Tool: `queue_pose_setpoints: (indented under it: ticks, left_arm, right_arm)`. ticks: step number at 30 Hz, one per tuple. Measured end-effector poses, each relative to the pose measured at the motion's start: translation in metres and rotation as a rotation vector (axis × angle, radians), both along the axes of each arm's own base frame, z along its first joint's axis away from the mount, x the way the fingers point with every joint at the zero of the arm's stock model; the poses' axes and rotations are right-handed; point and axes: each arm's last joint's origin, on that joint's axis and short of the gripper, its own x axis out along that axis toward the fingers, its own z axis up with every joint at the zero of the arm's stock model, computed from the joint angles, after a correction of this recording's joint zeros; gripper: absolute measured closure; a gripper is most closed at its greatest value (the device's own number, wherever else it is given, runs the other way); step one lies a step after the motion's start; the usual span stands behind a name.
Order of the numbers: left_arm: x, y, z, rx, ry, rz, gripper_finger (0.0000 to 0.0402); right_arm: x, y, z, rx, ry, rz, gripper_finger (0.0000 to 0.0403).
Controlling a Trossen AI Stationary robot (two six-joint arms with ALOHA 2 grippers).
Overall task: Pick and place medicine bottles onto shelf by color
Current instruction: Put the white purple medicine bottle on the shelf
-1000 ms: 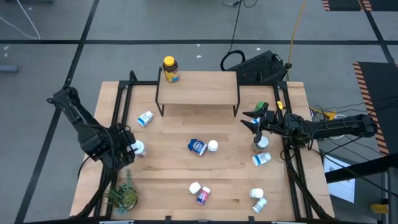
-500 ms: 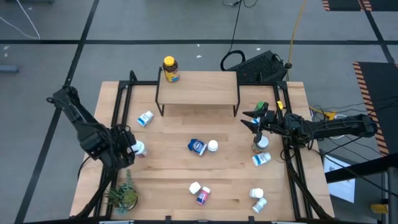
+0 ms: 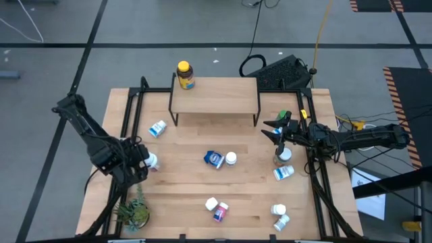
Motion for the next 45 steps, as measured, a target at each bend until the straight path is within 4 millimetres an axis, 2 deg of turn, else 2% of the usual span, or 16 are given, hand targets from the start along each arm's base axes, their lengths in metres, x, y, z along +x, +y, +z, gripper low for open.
queue_pose_setpoints:
  ticks: [7,14,20,25,30,34,36,40,45]
  left_arm:
    - [0.005,0.006,-0.018,0.006,-0.009,0.046,0.0133]
    - [0.009,0.008,-0.014,0.037,-0.027,0.036,0.0157]
    - [0.021,0.016,0.004,0.072,-0.132,0.124,0.0153]
    - [0.038,0.031,0.036,0.121,-0.254,0.226,0.0152]
    - [0.063,0.057,0.088,0.207,-0.332,0.201,0.0152]
    - [0.084,0.087,0.136,0.255,-0.413,0.184,0.0152]
    - [0.094,0.105,0.153,0.276,-0.424,0.193,0.0152]
    - [0.115,0.145,0.168,0.311,-0.376,0.25,0.0151]
    - [0.137,0.193,0.164,0.308,-0.282,0.299,0.0151]
  right_arm:
    - [0.0,0.0,0.0,0.0,-0.001,0.0,0.0227]
    - [0.0,0.0,0.001,-0.005,-0.004,0.001,0.0227]
    - [0.0,0.0,0.003,-0.008,-0.027,0.0,0.0227]
    - [0.0,0.0,0.004,-0.012,-0.043,0.0,0.0227]
    - [0.0,0.0,0.006,-0.033,-0.056,-0.002,0.0227]
    - [0.0,0.0,0.009,-0.053,-0.078,-0.004,0.0227]
    - [0.0,0.0,0.01,-0.058,-0.085,-0.006,0.0227]
    - [0.0,0.0,0.009,-0.061,-0.083,-0.006,0.0227]
    - [0.0,0.0,0.009,-0.062,-0.082,-0.006,0.0227]
